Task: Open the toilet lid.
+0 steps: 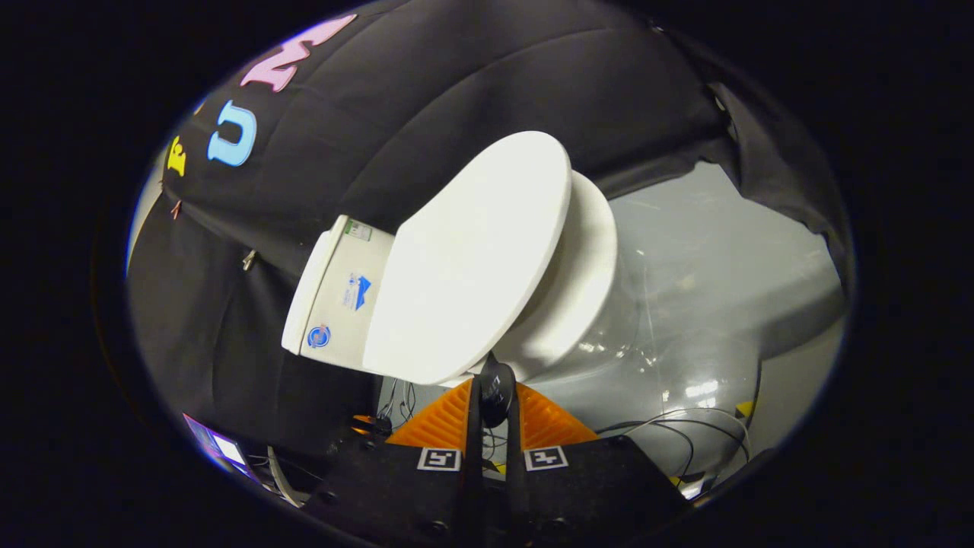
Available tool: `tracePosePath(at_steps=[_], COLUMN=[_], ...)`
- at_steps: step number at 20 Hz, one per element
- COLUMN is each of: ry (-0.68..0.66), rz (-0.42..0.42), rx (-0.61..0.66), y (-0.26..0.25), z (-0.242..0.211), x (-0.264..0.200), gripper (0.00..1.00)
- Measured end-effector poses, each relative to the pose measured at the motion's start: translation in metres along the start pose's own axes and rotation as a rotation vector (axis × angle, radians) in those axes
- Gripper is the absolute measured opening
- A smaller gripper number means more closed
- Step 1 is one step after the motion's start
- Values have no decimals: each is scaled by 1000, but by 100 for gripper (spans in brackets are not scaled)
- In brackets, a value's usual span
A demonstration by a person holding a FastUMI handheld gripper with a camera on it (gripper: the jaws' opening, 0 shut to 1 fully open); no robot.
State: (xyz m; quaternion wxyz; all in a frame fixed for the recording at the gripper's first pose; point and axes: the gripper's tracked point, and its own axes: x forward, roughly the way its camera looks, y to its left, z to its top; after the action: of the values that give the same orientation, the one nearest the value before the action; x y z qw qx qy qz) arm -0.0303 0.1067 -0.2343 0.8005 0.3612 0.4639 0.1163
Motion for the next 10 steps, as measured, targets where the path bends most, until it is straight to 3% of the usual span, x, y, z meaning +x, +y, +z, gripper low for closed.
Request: tracePosePath(at_steps=[1, 3, 10], ry=[-14, -40, -235], rz=[-11, -25, -7], rx=[3, -41, -459], y=[9, 29, 135], z=[5, 12, 39], x=[1, -14, -56], gripper=[5, 5, 5])
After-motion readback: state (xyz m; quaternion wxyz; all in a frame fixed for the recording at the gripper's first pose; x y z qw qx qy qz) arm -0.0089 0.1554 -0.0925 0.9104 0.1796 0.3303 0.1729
